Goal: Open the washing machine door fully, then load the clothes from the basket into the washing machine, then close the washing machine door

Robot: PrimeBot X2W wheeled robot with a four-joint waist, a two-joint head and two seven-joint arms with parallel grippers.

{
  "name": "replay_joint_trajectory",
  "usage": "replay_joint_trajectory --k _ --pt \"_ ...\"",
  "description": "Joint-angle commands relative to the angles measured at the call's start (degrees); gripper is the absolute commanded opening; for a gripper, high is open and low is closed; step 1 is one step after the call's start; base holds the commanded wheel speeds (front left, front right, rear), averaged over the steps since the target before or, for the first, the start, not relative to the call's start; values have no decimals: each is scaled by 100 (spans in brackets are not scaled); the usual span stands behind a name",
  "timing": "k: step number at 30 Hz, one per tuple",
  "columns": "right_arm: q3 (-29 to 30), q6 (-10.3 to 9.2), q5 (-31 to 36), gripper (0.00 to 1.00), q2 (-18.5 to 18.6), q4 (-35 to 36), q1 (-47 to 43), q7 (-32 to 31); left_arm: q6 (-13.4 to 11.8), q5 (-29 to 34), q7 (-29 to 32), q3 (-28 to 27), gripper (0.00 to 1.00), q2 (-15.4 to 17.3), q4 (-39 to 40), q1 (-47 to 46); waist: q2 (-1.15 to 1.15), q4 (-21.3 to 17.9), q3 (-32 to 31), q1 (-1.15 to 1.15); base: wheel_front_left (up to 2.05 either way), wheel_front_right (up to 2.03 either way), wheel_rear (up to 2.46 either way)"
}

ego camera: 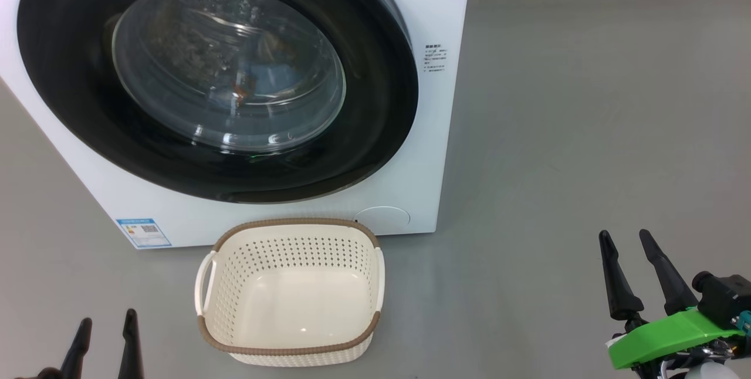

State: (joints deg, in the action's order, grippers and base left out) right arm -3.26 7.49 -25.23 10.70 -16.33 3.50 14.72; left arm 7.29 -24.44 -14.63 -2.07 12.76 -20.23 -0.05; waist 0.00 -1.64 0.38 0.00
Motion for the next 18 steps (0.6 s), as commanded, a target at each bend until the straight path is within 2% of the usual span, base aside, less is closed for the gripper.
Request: replay_joint_trajectory --k 1,18 --pt "-69 0 -35 100 115 162 9 28 20 90 -37 -222 100 156 179 -62 0 -11 0 0 0 0 0" --pt "-103 0 -9 100 94 209 17 28 20 221 -37 -263 100 105 274 -63 0 -24 21 0 0 0 0"
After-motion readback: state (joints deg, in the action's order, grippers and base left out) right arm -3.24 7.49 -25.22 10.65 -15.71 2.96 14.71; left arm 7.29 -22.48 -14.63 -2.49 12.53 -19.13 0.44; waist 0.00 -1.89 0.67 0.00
